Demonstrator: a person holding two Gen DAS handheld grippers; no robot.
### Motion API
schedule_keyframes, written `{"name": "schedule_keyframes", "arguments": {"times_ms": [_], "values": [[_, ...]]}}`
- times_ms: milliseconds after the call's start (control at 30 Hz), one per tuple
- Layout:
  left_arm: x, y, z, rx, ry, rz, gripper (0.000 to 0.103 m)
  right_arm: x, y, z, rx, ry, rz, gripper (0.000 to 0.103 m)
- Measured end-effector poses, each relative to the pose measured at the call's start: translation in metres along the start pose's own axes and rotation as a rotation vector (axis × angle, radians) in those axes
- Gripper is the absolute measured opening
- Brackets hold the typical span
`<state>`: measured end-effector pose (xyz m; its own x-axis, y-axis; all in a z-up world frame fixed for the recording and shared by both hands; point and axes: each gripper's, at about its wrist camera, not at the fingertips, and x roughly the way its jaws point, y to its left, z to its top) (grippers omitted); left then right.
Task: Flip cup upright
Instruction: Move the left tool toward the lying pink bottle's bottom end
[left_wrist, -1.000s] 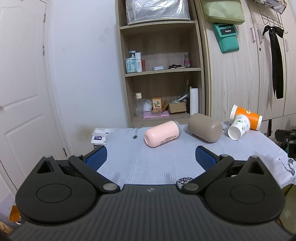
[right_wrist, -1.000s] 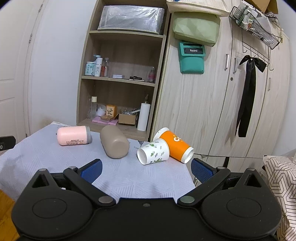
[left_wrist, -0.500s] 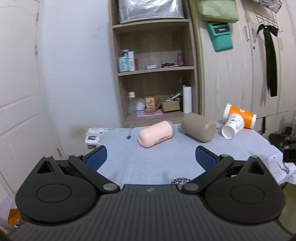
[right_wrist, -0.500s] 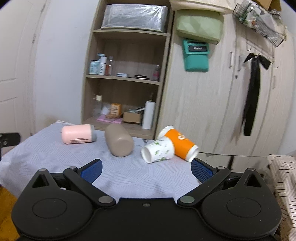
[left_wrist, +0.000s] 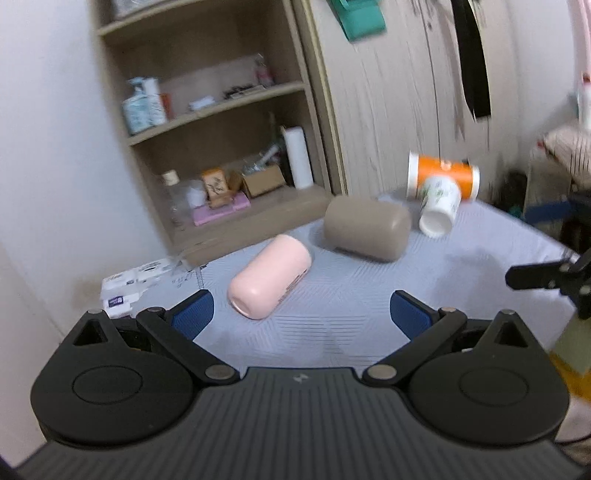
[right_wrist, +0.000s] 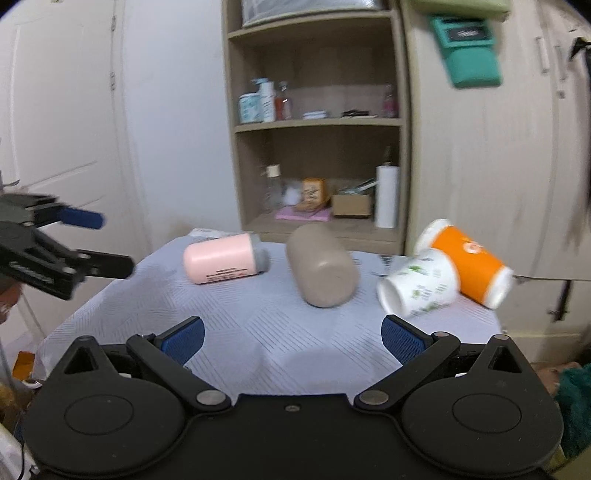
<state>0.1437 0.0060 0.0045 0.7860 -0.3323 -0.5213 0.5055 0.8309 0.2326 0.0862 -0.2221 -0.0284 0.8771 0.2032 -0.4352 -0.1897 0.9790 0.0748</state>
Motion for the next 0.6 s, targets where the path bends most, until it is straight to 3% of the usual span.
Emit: {"name": "schedule_keyframes", "arguments": {"times_ms": [233,433,600], "values": [[0.062,0.029,0.008,0.14,0.055,-0.123,0.101,0.044,0.005,0.01,-0.038,0.047,0.074,0.103],[0.108,0.056,0.004,0.118,0.067,-0.155,0.101,0.07,0.009,0.013,-0.018,0.095,0.095,0.103],[0.139,0.065,-0.003,0.169,0.066,-0.213,0.101,0.083,0.011,0.013,-0.022,0.13,0.08,0.103]]}}
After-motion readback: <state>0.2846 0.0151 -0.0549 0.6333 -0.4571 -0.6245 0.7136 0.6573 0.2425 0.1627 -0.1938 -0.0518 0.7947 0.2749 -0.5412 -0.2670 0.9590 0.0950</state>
